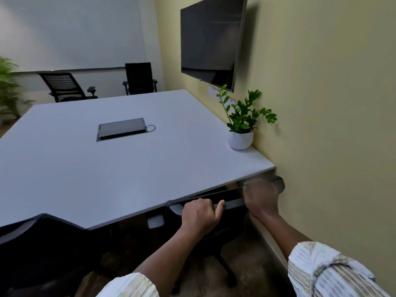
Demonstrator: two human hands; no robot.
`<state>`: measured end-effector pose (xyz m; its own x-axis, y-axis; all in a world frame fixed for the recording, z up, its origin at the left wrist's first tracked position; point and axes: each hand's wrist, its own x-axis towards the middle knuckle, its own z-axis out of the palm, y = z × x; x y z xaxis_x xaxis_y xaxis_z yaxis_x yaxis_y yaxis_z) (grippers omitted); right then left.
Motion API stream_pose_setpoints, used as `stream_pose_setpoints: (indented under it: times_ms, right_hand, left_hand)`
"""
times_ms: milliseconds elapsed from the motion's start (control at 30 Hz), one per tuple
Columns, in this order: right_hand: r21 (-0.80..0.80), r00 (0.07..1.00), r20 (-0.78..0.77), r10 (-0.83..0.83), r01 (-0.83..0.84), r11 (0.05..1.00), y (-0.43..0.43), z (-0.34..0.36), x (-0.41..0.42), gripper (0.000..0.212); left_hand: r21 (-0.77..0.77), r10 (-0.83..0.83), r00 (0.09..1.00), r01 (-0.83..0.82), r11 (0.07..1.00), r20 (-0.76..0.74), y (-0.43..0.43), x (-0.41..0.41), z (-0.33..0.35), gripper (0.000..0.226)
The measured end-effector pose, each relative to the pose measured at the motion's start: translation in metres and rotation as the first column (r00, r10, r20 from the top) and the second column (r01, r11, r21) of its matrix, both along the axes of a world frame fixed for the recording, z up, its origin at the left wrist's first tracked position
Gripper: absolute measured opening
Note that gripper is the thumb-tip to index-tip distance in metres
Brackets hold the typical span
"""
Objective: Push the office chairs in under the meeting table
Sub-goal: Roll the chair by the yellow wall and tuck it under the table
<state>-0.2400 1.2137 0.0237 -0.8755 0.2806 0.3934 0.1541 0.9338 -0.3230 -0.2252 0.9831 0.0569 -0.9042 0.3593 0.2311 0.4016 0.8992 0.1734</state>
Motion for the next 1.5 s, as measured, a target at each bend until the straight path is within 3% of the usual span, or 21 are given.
stream_pose_setpoints:
  times_ms: [300, 700, 1133, 1267, 1500]
  right_hand:
    - [-0.007, 0.979, 0.041, 0.199, -0.199, 0.980, 0.036, 0.009, -0.112, 0.052]
    - [0.043, 0.961, -0.009, 0.275, -0.274, 0.961, 0.037, 0.004, -0.154, 0.049]
    - [0.068, 0.944, 0.101, 0.314, -0.321, 0.945, 0.038, 0.005, -0.157, 0.065]
    - [0.093, 0.887, 0.089, 0.452, -0.460, 0.883, -0.009, 0.010, -0.142, 0.064]
    - [0.075, 0.701, 0.114, 0.704, -0.713, 0.697, -0.137, 0.020, -0.093, 0.068]
  left_hand:
    - [0.011, 0.194, 0.981, -0.194, 0.981, -0.006, 0.042, -0.079, 0.003, 0.066]
    - [-0.014, 0.291, 0.956, -0.291, 0.957, -0.025, 0.044, -0.130, -0.005, 0.067]
    - [-0.028, 0.186, 0.968, -0.193, 0.981, -0.171, 0.033, -0.111, -0.023, 0.048]
    - [-0.117, 0.259, 0.960, -0.271, 0.955, -0.108, 0.000, -0.074, -0.031, 0.072]
    - [-0.144, 0.539, 0.842, -0.533, 0.834, 0.001, -0.102, -0.005, -0.026, 0.077]
